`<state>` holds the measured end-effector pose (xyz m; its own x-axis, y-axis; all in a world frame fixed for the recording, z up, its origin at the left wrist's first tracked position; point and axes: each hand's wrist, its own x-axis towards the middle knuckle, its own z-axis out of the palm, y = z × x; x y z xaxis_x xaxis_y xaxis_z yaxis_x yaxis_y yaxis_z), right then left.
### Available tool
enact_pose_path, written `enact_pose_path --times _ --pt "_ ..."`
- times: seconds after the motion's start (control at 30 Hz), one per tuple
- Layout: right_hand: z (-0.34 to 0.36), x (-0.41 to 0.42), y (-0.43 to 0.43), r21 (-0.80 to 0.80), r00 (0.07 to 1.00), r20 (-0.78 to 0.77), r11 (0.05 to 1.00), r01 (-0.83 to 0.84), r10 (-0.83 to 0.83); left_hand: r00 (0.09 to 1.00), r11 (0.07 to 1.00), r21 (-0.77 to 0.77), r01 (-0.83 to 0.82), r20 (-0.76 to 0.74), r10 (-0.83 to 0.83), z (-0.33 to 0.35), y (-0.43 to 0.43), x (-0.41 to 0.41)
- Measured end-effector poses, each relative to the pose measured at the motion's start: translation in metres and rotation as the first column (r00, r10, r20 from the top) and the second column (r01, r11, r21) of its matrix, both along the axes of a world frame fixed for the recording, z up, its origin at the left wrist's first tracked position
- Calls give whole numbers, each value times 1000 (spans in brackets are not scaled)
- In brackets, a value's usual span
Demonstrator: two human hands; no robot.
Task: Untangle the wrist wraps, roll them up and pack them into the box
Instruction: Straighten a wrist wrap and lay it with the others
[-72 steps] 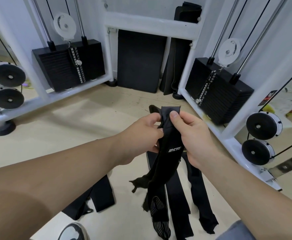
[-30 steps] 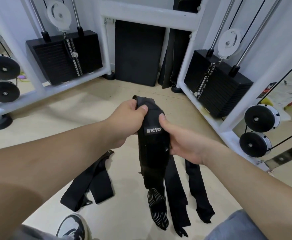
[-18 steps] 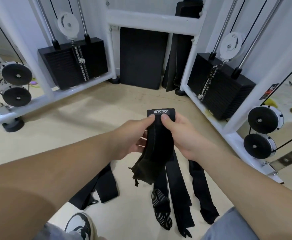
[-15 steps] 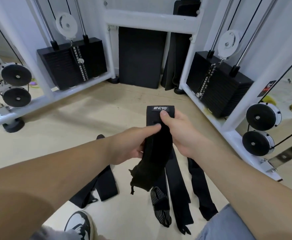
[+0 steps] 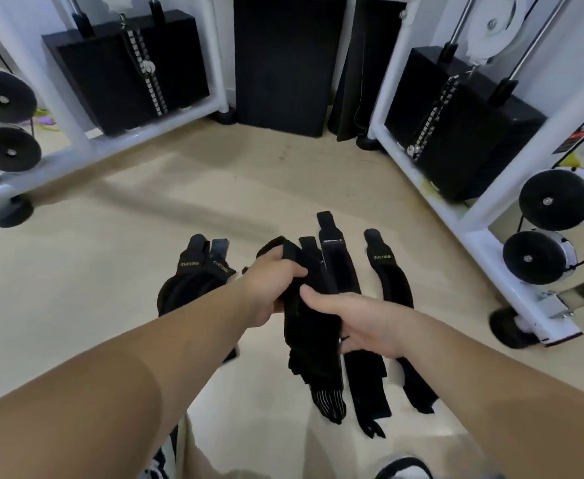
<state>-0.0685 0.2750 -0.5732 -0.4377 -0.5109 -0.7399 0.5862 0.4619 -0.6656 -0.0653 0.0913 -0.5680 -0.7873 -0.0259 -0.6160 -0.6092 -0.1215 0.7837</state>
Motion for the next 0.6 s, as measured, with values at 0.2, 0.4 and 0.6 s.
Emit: enact_pose_path --times 0.2,0.4,0.6 --pt "-87 3 -28 -2 989 92 993 115 -114 997 1000 2 -19 81 19 -62 -23 -31" --pt "-152 -12 -51 76 943 234 972 225 -236 993 998 -25 -52 102 54 -112 -46 -93" --pt "-174 -46 -61 10 775 415 854 521 -477 1000 1000 -18 -25 1 25 -148 -53 -158"
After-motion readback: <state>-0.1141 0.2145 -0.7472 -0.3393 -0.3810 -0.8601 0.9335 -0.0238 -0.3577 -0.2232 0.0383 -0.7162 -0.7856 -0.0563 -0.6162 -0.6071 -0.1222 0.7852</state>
